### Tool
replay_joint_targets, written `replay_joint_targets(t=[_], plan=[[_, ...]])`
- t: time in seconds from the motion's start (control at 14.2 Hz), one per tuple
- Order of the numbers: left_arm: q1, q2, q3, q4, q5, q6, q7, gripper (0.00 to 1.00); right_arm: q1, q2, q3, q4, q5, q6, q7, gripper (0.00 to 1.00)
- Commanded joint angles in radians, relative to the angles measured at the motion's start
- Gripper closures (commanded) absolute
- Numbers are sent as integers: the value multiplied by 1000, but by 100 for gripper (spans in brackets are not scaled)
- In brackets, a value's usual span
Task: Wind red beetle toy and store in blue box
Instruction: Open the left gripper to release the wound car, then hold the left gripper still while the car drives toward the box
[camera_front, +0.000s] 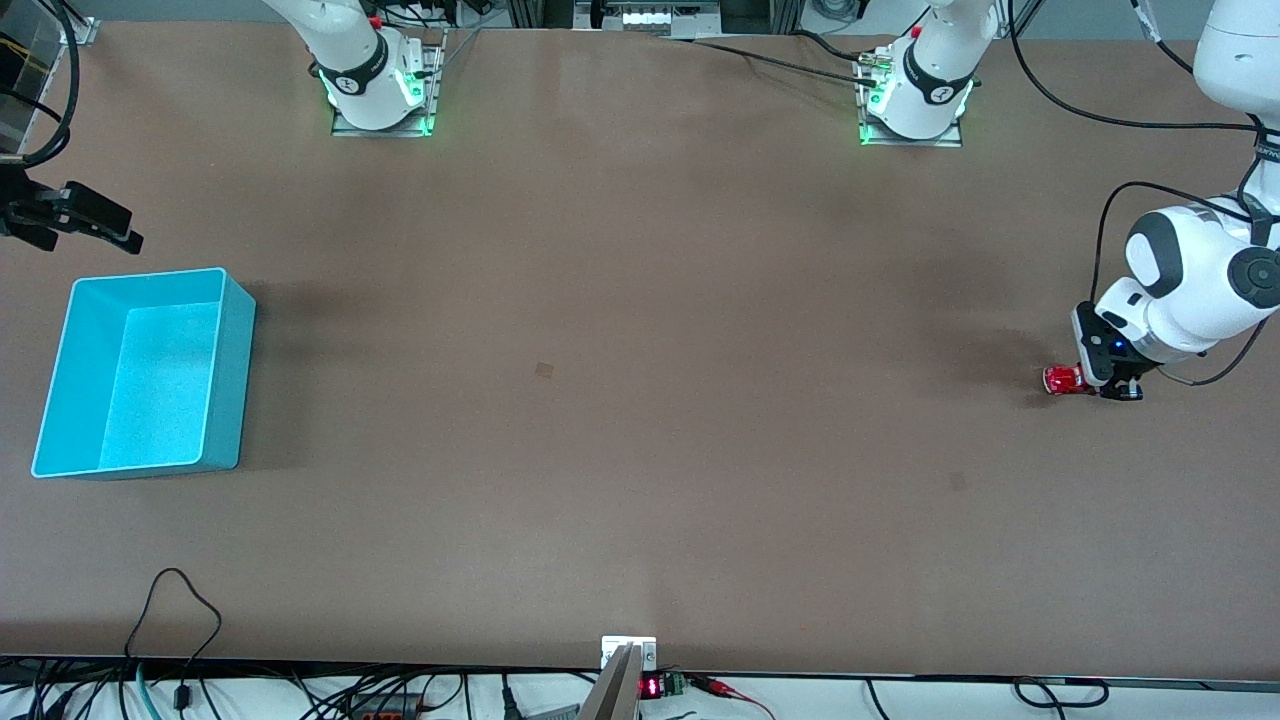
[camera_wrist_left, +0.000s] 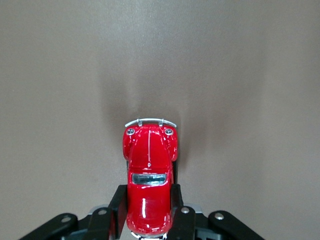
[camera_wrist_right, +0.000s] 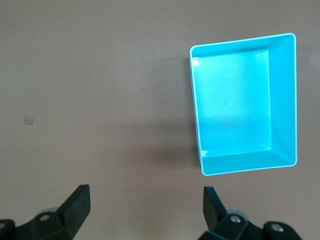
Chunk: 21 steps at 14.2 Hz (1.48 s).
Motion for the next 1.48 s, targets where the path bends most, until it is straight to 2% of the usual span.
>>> replay_joint_targets(t=[0.0, 0.07, 0.14, 0.21, 0.35, 0.64, 0.85, 1.41], plan=[[10, 39, -6, 8, 19, -26, 15, 65, -3, 4, -1, 9, -9, -1, -3, 0], [10, 39, -6, 9, 19, -26, 15, 56, -3, 4, -1, 9, -9, -1, -3, 0], [16, 39, -7, 9, 17, -24, 15, 11, -3, 4, -1, 9, -9, -1, -3, 0], [19, 33, -7, 9, 16, -27, 14, 0, -3, 4, -1, 9, -9, -1, -3, 0], [15, 9, -27, 21, 5, -90, 3, 0, -3, 4, -1, 9, -8, -1, -3, 0], [13, -1, -39, 133, 0, -321, -12, 0, -3, 4, -1, 9, -8, -1, -3, 0], [15, -53, -66, 139, 0, -423, -107, 0, -3, 4, -1, 9, -8, -1, -3, 0], [10, -171, -82, 142, 0, -553, -301, 0, -3, 4, -1, 9, -8, -1, -3, 0]])
